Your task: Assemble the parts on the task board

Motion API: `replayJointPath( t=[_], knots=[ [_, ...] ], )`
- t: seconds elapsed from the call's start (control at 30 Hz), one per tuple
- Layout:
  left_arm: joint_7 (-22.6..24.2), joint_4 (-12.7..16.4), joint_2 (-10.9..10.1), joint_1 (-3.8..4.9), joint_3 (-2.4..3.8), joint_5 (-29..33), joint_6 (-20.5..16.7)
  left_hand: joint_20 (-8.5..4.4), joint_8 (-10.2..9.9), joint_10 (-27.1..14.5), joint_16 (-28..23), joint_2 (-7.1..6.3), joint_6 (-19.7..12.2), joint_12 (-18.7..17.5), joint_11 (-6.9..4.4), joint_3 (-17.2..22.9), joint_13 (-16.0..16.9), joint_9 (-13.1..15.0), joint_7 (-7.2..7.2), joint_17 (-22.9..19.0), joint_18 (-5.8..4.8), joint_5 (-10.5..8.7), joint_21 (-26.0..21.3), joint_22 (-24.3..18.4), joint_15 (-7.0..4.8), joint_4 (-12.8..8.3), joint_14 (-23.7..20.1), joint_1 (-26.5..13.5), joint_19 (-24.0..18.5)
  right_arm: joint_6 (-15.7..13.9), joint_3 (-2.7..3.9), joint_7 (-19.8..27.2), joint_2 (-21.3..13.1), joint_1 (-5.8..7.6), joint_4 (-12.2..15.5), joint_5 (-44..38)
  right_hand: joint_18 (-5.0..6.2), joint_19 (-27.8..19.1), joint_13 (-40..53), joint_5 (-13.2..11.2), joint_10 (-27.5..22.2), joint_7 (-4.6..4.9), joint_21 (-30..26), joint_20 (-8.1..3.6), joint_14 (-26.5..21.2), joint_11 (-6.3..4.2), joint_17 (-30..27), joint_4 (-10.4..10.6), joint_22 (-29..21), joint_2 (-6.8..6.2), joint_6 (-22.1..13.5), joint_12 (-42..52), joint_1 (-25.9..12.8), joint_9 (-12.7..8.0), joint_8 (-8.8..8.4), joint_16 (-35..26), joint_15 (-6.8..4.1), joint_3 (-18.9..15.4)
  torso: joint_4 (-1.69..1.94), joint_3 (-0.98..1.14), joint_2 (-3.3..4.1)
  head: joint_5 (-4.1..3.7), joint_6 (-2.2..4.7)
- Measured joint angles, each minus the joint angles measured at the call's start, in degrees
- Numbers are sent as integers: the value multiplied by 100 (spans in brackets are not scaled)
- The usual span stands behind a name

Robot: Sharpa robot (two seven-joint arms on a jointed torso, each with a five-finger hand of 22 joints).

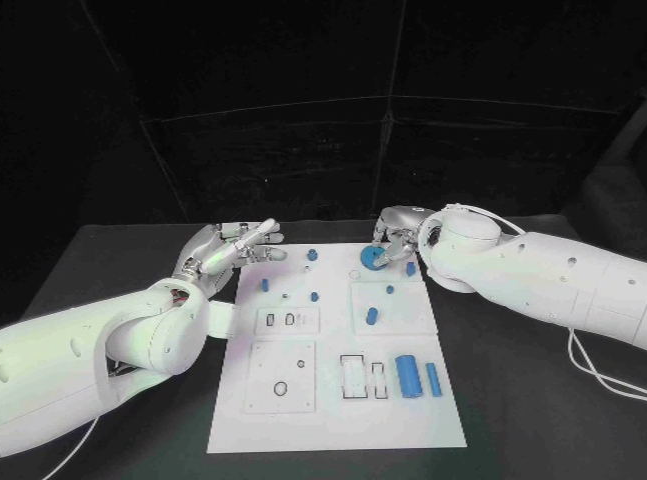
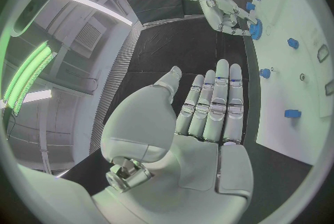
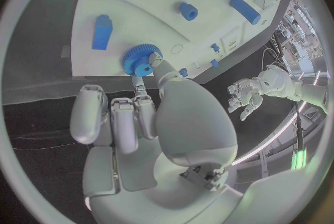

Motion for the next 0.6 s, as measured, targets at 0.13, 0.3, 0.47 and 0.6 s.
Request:
replayJointPath(
  t=[0.13, 0.3, 0.47, 0.6],
  knots=[
    [-3, 2, -4, 0, 0, 0, 2, 0, 0, 0, 0, 0, 0, 0, 0, 0, 0, 0, 0, 4, 0, 0, 0, -5, 0, 0, 0, 0, 0, -190, -1, 1, -30, -9, 152, -54, 0, 27, 0, 27, 27, 3, 39, -27, 9, -14, 0, -3, 102, 33, 3, 42, -24, -10, -3, 0, -32, 64, 0, -1, -1, 6, 10],
    [-7, 2, -15, 0, 0, 0, 4, 0, 0, 0, 0, 0, 0, 0, 0, 0, 0, 0, 0, 3, 0, 0, 0, -5, 0, 0, 0, 0, 0, -439, -1, 1, -62, -10, 483, -133, 0, 48, -1, 166, 27, 6, 64, -48, 0, -14, 0, -31, 138, 40, 6, 42, -34, -33, -107, 0, -40, 157, 0, -2, -2, 45, 14],
    [-9, -15, -23, 0, 0, 0, 7, 0, 0, 0, 0, 0, 0, 0, 0, 0, 0, 0, 0, 3, 0, 0, 0, -5, 0, 0, 0, 0, 0, -691, 0, -41, 67, -11, 744, -327, 0, 47, -1, 204, 27, 7, 66, -47, 0, -14, 0, -26, 162, -14, 7, 42, -88, -46, -110, 0, -40, 181, 10, -2, -3, 81, 26],
    [-10, -32, -33, 0, 0, 0, 8, 0, 0, 0, 0, 0, 0, 0, 0, 0, 0, 0, 0, 3, 0, 0, 0, -5, 0, 0, 0, 0, 0, -838, 0, -92, 308, -11, 806, -528, 1, 47, -1, 206, 27, 8, 66, -47, 0, -14, -1, -41, 174, -14, 8, 42, -88, -46, -153, 0, -40, 197, 22, -2, -3, 104, 29]
  ],
)
